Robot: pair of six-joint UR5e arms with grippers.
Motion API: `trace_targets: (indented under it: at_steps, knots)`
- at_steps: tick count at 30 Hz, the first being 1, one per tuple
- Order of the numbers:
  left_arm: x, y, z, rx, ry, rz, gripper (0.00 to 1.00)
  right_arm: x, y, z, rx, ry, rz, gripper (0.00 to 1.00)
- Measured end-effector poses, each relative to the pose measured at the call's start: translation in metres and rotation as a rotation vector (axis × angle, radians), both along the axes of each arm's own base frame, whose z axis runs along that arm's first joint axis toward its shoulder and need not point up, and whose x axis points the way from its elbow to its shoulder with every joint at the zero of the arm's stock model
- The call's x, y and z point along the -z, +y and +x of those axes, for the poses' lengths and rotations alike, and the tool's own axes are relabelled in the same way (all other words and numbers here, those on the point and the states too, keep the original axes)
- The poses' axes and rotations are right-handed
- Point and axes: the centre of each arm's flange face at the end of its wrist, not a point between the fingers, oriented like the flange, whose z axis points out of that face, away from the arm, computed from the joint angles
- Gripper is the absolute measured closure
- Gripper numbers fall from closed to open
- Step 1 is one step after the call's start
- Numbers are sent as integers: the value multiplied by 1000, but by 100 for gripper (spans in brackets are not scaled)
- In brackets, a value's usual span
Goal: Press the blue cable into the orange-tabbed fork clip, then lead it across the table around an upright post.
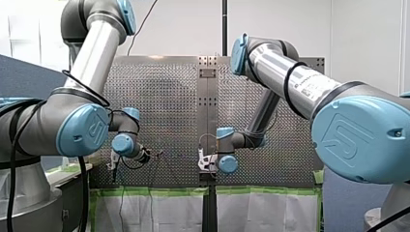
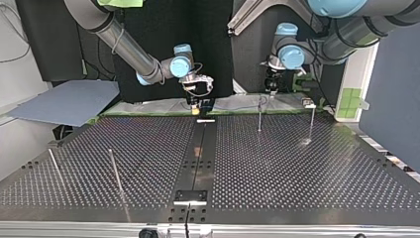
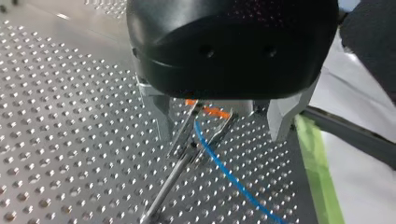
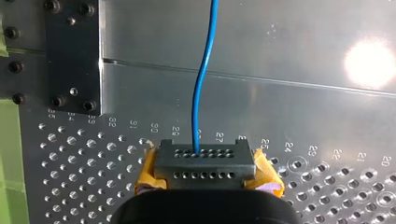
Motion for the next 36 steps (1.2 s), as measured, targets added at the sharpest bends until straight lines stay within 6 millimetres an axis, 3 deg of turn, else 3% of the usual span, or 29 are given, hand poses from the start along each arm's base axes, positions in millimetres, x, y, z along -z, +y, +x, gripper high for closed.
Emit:
trace_targets:
  at_steps: [30, 36]
  knots:
    - [0, -34, -11, 63, -84, -25, 0, 4, 3, 1, -3, 2, 3, 100]
    - [12, -37, -13, 57, -94, -46, 0, 4, 3, 1, -4, 3, 3, 100]
